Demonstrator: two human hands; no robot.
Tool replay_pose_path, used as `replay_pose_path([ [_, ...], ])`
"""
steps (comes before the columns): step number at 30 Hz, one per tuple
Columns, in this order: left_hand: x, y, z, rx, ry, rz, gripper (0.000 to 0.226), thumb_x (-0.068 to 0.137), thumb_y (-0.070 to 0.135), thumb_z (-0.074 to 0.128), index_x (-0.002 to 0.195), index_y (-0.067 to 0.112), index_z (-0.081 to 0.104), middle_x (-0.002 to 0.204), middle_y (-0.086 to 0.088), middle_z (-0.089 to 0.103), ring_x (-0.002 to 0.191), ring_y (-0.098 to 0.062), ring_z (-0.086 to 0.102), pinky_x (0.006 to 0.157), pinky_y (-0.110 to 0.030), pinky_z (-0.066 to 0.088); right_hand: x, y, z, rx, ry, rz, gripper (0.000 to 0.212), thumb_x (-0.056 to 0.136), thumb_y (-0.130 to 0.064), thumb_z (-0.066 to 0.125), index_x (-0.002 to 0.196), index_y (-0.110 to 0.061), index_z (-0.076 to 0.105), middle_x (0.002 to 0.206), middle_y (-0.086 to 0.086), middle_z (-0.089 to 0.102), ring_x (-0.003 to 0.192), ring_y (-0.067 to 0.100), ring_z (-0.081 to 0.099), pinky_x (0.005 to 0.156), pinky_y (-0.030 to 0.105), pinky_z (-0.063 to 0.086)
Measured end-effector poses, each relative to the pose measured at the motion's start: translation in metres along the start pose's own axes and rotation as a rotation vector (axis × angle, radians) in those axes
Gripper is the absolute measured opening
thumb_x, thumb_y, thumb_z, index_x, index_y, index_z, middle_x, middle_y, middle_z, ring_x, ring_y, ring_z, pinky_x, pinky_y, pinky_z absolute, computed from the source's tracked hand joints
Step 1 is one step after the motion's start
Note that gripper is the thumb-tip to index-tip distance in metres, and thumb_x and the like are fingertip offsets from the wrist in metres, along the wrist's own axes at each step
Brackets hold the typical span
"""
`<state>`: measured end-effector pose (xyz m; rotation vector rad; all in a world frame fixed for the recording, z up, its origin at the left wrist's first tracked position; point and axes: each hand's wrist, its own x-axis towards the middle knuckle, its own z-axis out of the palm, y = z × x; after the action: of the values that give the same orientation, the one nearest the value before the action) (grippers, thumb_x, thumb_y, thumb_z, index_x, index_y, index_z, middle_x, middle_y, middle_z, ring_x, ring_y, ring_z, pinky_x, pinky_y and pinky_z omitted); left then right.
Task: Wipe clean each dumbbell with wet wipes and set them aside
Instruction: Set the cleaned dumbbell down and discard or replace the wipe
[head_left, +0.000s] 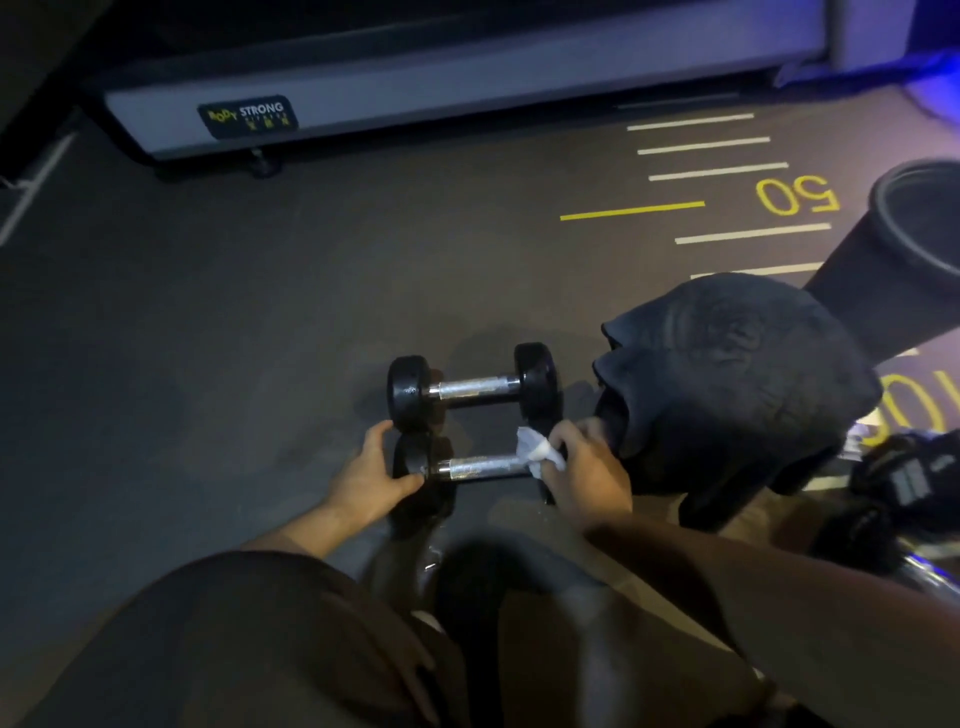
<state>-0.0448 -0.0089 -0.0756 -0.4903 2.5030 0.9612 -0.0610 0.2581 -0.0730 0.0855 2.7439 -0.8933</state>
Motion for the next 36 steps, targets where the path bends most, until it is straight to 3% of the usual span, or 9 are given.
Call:
replay_pose_path([
  [7,-0.012,0.045,-0.058,0.074,0.035,0.163,0.086,0.078,0.033,0.08,0.15,0.029,0.032,0.145,-0.011,0.041,0.132,-0.029,0.049,0.111,-0.043,0.041,-0.006,-0.025,-0.048,0.098,0.012,-0.116,0.014,0.078,-0.026,0.063,0.081,-0.023,0.049,0.095,-0.005,0.044,0.08,0.019,0.052,0.067,0.035,0.044],
  [18,-0.069,0.217,-0.112,0.164,0.17,0.568,0.072,0.085,0.035,0.074,0.146,0.033,0.036,0.144,-0.001,0.044,0.127,-0.021,0.052,0.108,-0.04,0.043,-0.031,-0.042,-0.235,0.049,0.284,-0.215,0.011,0.074,-0.026,0.063,0.08,-0.024,0.055,0.092,-0.004,0.053,0.084,0.02,0.057,0.076,0.037,0.049],
  [23,-0.104,0.29,-0.09,0.06,0.159,0.727,0.068,0.088,0.029,0.073,0.147,0.029,0.038,0.139,-0.002,0.046,0.113,-0.017,0.057,0.098,-0.027,0.044,-0.046,-0.012,-0.302,0.13,0.365,-0.081,0.016,0.071,-0.027,0.062,0.086,-0.02,0.064,0.079,0.002,0.068,0.08,0.027,0.065,0.072,0.04,0.054],
  [25,-0.11,0.309,-0.073,0.048,0.14,0.762,0.068,0.088,0.028,0.073,0.146,0.028,0.039,0.138,-0.004,0.047,0.114,-0.019,0.057,0.1,-0.03,0.045,-0.051,0.002,-0.316,0.224,0.409,-0.033,0.014,0.072,-0.024,0.06,0.084,-0.018,0.065,0.071,0.006,0.067,0.068,0.022,0.069,0.06,0.038,0.058],
  [27,-0.11,0.323,-0.055,0.035,0.125,0.778,0.066,0.088,0.028,0.073,0.145,0.028,0.04,0.137,-0.005,0.048,0.116,-0.02,0.057,0.103,-0.035,0.045,-0.054,0.014,-0.326,0.3,0.432,0.011,0.006,0.079,-0.015,0.058,0.073,-0.017,0.061,0.061,0.003,0.059,0.044,0.003,0.06,0.04,0.019,0.047],
  [29,-0.105,0.333,-0.039,0.026,0.123,0.79,0.064,0.088,0.029,0.072,0.144,0.029,0.041,0.137,-0.004,0.048,0.119,-0.019,0.056,0.104,-0.037,0.045,-0.054,0.027,-0.333,0.32,0.449,0.031,0.016,0.083,-0.009,0.058,0.07,-0.019,0.058,0.061,-0.003,0.055,0.043,-0.001,0.054,0.036,0.012,0.036],
  [31,-0.097,0.34,-0.028,0.055,0.126,0.809,0.063,0.088,0.03,0.071,0.143,0.031,0.042,0.139,-0.001,0.047,0.124,-0.018,0.054,0.104,-0.039,0.046,-0.053,0.038,-0.339,0.336,0.482,0.064,0.007,0.077,-0.024,0.062,0.071,-0.02,0.06,0.06,-0.007,0.054,0.051,0.005,0.052,0.042,0.017,0.036],
  [33,-0.085,0.346,-0.02,0.102,0.124,0.822,0.062,0.087,0.033,0.07,0.142,0.034,0.041,0.141,0.002,0.046,0.125,-0.017,0.053,0.103,-0.042,0.046,-0.047,0.051,-0.343,0.364,0.51,0.085,0.015,0.067,-0.036,0.061,0.071,-0.021,0.061,0.055,-0.007,0.053,0.049,0.009,0.049,0.042,0.023,0.037],
  [36,-0.066,0.36,-0.009,0.113,0.119,0.82,0.062,0.086,0.036,0.07,0.14,0.038,0.041,0.14,0.004,0.048,0.123,-0.017,0.054,0.102,-0.044,0.047,-0.034,0.068,-0.347,0.401,0.527,0.13,0.008,0.071,-0.025,0.064,0.074,-0.018,0.061,0.06,0.0,0.058,0.047,0.018,0.054,0.039,0.029,0.047],
])
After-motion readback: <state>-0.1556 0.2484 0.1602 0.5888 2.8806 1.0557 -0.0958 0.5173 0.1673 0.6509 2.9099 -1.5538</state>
